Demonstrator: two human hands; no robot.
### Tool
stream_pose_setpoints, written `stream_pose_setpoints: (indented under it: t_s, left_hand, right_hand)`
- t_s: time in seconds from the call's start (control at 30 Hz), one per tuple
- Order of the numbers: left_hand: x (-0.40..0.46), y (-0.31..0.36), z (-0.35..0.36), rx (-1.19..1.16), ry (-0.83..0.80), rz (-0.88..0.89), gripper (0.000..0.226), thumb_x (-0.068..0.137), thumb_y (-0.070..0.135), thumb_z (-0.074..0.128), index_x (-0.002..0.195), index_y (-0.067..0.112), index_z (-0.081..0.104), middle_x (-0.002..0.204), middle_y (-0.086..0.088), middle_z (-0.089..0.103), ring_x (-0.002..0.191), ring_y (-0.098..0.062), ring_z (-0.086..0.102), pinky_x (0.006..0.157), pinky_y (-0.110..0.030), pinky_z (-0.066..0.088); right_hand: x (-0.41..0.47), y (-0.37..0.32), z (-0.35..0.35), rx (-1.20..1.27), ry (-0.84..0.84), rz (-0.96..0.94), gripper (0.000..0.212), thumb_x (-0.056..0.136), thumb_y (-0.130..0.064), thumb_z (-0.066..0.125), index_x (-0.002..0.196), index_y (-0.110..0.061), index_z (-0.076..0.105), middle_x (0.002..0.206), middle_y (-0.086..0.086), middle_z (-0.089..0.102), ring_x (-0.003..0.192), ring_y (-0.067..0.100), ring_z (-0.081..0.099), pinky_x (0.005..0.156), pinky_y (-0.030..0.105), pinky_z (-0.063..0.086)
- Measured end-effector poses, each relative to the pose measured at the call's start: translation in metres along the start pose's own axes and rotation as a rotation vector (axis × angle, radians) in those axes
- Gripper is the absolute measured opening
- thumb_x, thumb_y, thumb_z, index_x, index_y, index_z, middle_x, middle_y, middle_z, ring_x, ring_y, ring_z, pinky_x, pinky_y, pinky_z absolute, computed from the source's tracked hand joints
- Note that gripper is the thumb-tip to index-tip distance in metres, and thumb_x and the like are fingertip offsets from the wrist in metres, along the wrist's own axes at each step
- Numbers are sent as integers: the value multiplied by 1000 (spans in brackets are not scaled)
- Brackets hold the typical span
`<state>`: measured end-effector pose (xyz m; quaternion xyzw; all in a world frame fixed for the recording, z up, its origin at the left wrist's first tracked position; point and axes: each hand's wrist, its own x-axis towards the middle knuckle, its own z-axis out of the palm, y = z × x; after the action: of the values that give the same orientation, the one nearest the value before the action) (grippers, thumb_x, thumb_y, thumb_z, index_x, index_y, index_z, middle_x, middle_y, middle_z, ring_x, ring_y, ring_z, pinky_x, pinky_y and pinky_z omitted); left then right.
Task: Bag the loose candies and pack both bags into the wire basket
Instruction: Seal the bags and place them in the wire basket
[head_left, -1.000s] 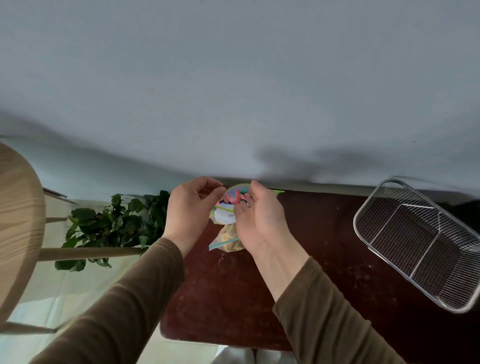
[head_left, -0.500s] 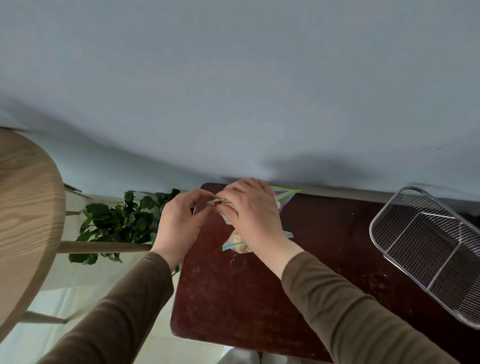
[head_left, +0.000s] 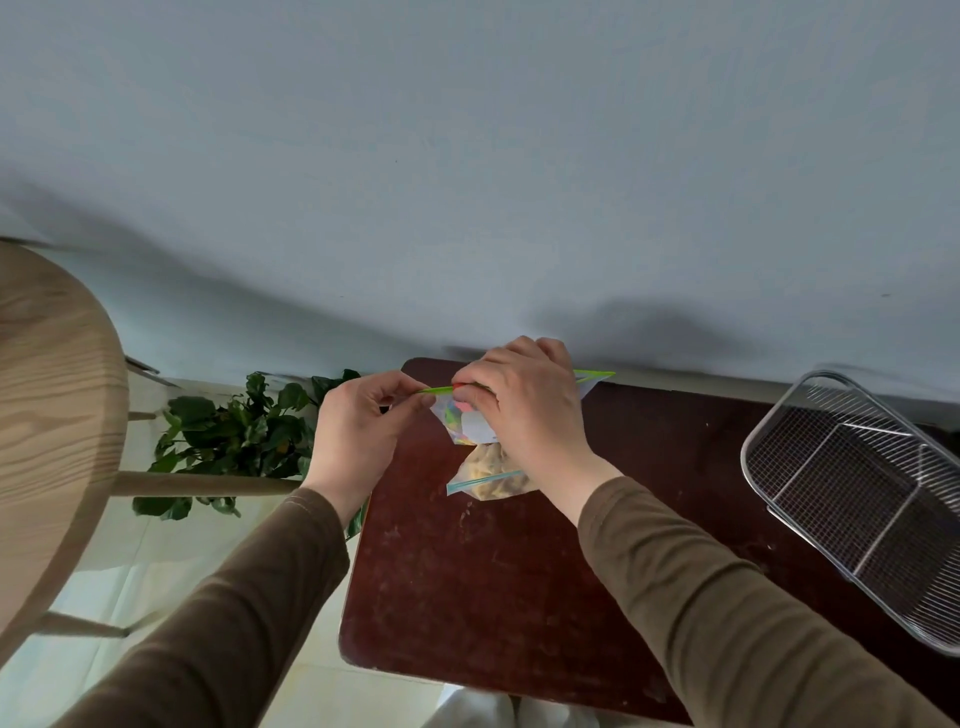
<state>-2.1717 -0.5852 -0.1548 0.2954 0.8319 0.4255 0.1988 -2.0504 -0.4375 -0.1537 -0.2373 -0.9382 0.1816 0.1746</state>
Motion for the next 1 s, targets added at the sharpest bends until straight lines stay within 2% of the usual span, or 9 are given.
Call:
stream_pose_setpoints:
  t_s: [0.13,0.27,0.43,0.57,0.77,0.83,0.93,1.0]
  left_hand:
    - [2,-3,1,-36,15,-43,8,90,23,80,84,20,83,80,3,79,77,-21,71,75,-45,59]
    - [2,-4,3,-74,18,-72,7,90,23,80,84,20,82,80,1,79,79,-27,72,77,-49,59]
    - [2,-2,4,-83,18,-75,7,89,22,81,83,19,82,78,-2,78,78,-29,71,76,-47,58]
    - [3,0,4,-73,14,-79,7,90,23,81,83,19,82,75,-2,78,70,-23,68,73,-46,57]
    - [3,3,7,-48,16,-82,6,89,24,81,85,20,81,77,-1,78,75,-29,72,73,-49,59]
    - [4,3,7,-63,4,-90,3,89,23,82,89,21,81,81,0,79,79,-25,73,77,-48,61]
    - [3,4,7,-71,-22,-81,17,87,23,84,104,26,81,93,4,81,89,-21,75,84,-44,63]
    - [2,6,7,-69,-28,-87,19,87,23,83,106,28,81,91,7,80,86,-17,74,82,-39,63]
  right_hand:
    - [-7,22,-15,11,16,74,19,89,-43,62,80,-35,77,77,-16,71,83,13,57,80,27,21]
    - [-17,50,-29,-37,32,119,14,90,-43,66,88,-35,78,81,-15,72,84,14,59,81,31,27]
    - [-29,82,-41,-85,57,170,19,90,-46,63,90,-34,78,80,-13,72,84,18,61,80,35,32]
    - [-38,101,-49,-94,73,209,17,91,-44,65,92,-33,78,83,-11,73,85,20,63,81,38,34]
    - [-43,109,-52,-82,76,238,17,91,-43,66,95,-32,78,86,-11,74,88,20,62,80,37,33]
    - [-44,109,-50,-36,67,244,18,91,-43,67,97,-30,78,90,-11,75,91,20,63,80,36,35]
    - [-46,113,-48,47,32,278,29,88,-46,69,110,-28,76,100,-7,76,98,20,63,85,38,42]
    - [-47,116,-47,88,19,281,28,89,-45,68,109,-27,77,100,-7,76,97,20,63,86,42,46]
